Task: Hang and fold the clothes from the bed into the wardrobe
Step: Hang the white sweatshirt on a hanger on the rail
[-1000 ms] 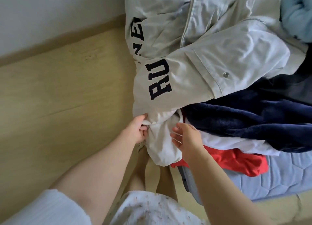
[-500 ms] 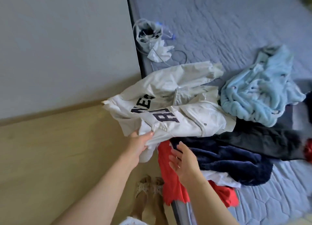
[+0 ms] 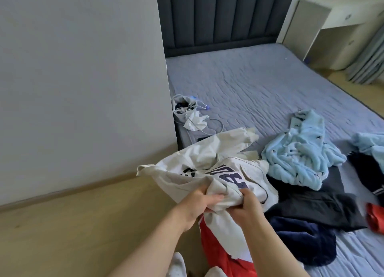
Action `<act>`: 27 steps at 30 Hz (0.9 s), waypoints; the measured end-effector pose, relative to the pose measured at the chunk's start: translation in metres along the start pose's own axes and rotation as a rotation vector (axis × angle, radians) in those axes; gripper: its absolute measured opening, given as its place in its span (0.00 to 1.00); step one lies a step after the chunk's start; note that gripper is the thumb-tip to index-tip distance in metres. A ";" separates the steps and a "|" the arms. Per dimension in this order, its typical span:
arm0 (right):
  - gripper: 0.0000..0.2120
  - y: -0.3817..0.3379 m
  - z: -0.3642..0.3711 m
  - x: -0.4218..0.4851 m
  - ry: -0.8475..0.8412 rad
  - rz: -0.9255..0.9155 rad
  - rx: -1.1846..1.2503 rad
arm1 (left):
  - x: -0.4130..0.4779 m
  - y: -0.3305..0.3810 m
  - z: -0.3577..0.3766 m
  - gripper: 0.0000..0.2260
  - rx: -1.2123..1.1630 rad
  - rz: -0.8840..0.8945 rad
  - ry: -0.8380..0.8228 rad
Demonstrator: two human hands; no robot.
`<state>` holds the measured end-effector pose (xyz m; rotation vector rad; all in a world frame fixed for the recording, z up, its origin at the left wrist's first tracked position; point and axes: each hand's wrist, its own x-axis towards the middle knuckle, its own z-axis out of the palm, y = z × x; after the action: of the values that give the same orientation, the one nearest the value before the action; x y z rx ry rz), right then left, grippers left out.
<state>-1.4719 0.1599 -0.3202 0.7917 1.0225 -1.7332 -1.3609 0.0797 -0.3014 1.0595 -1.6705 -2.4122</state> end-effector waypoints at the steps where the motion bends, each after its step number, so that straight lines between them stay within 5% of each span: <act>1: 0.19 0.000 -0.001 -0.002 0.001 -0.026 0.057 | -0.001 -0.001 -0.001 0.07 -0.057 -0.039 -0.008; 3: 0.22 -0.002 -0.005 -0.001 0.001 -0.073 0.115 | 0.002 -0.002 -0.004 0.04 -0.231 -0.171 0.014; 7: 0.08 -0.005 -0.007 -0.009 -0.027 -0.090 0.130 | 0.017 0.006 -0.009 0.17 -0.412 -0.412 0.248; 12: 0.08 -0.006 -0.007 -0.026 -0.046 -0.136 -0.064 | 0.033 0.011 -0.002 0.36 -0.502 -0.499 0.644; 17: 0.16 -0.014 -0.015 -0.031 -0.102 -0.166 -0.199 | 0.044 0.013 -0.004 0.17 -0.674 -0.462 0.650; 24: 0.03 -0.028 -0.016 -0.026 0.348 -0.355 -0.888 | 0.048 0.061 0.001 0.13 -0.449 -0.059 0.404; 27: 0.20 -0.033 -0.009 -0.033 0.544 -0.550 -1.026 | 0.028 0.089 0.008 0.09 -0.195 0.192 0.236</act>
<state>-1.4909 0.1878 -0.2867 0.2900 2.3894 -1.1070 -1.4177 0.0372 -0.2395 1.0530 -1.3645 -2.1803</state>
